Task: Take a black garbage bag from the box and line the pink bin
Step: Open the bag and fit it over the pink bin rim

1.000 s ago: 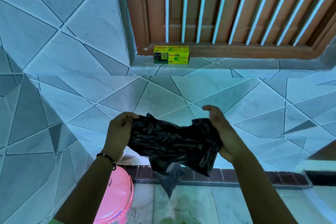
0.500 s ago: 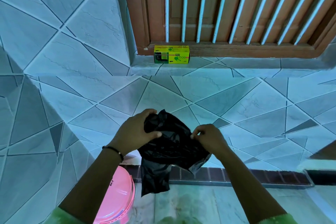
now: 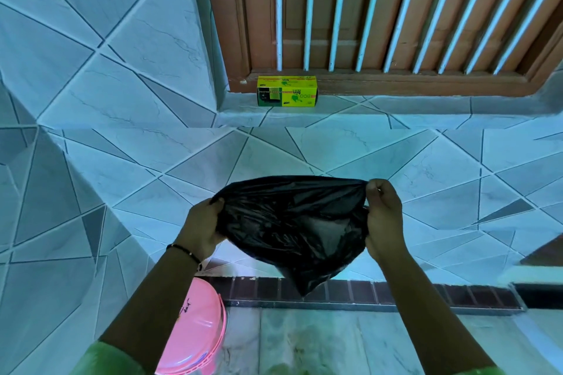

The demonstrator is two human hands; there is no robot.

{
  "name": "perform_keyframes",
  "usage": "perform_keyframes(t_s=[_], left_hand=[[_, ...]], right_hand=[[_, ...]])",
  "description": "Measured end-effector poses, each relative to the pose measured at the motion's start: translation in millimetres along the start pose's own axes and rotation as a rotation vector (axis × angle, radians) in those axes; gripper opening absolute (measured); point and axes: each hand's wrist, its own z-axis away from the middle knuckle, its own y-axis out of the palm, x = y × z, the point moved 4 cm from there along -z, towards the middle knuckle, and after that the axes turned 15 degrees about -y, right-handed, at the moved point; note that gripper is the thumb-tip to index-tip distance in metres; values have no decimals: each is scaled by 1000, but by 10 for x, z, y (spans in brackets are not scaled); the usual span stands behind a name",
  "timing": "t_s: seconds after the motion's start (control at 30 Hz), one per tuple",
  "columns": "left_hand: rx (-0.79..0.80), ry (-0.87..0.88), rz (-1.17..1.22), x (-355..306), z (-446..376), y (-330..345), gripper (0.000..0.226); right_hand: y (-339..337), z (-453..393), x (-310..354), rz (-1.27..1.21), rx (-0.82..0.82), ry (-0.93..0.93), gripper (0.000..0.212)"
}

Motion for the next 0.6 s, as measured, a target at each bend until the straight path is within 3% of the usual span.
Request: perform_keyframes(t_s=[0.1, 0.2, 0.3, 0.37, 0.43, 0.6], left_hand=[[-112, 65, 23, -113, 39, 3, 24], [-219, 167, -18, -229, -4, -106, 28], [-297, 270, -90, -330, -70, -223, 16], [-400, 338, -179, -390, -87, -274, 11], [-517, 414, -332, -437, -64, -306, 18], [-692, 601, -659, -431, -75, -438, 18]], right_hand=[[91, 84, 88, 120, 228, -136, 10], [142, 194, 147, 405, 533, -281, 35], [229, 320, 177, 767, 821, -509, 53], [268, 399, 126, 869, 970, -559, 70], [255, 445, 113, 842, 1000, -596, 81], [254, 573, 445, 829, 1034, -750, 81]])
